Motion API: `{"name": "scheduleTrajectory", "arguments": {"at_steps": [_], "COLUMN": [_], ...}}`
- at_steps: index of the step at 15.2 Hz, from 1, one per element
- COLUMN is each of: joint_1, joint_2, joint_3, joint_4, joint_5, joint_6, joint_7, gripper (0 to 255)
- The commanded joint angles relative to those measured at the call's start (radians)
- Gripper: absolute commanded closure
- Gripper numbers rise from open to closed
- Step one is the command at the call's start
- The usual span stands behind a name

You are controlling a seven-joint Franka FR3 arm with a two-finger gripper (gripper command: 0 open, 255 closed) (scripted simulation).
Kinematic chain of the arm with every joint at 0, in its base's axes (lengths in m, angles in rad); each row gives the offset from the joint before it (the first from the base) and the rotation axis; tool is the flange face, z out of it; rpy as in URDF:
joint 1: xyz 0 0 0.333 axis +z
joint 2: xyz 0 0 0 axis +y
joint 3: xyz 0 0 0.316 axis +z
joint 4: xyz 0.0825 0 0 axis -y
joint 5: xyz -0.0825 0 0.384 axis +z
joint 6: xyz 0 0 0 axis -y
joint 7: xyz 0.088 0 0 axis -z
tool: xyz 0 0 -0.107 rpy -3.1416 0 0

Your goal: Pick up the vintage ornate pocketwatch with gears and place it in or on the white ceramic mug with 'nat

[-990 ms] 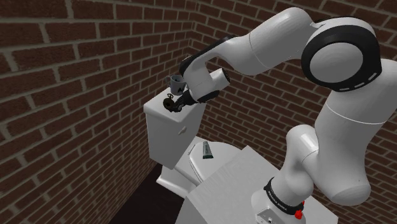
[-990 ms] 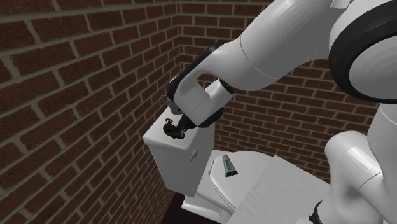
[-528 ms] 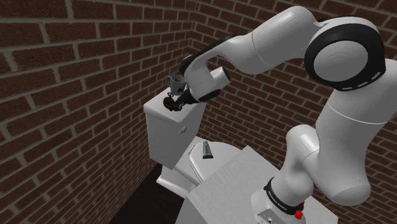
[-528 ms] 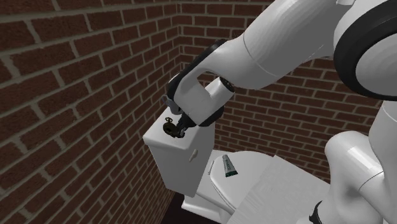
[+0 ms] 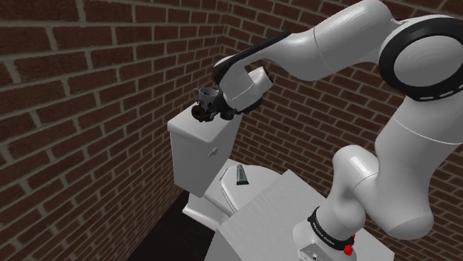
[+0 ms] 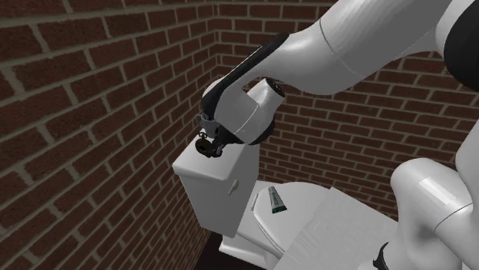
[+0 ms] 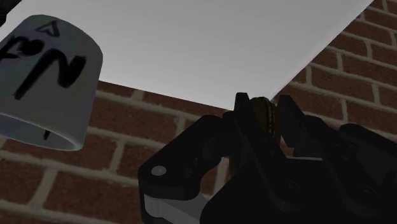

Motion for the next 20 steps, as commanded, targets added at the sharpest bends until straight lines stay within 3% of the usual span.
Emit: {"name": "scheduleTrajectory", "arguments": {"at_steps": [1,5,10,15,20], "joint_1": [0.015,0.045,0.054,-0.017,-0.109], "joint_2": [-0.035,-0.102,-0.192,-0.268,-0.322], "joint_3": [-0.015,-0.048,-0.071,-0.024,0.05], "joint_4": [-0.014,-0.039,-0.072,-0.087,-0.078], "joint_5": [-0.088,-0.276,-0.566,-0.846,-1.029], "joint_6": [0.013,0.034,0.05,0.034,-0.013], "joint_7": [0.073,0.23,0.469,0.7,0.854], "gripper": [255,255,255,255,255]}}
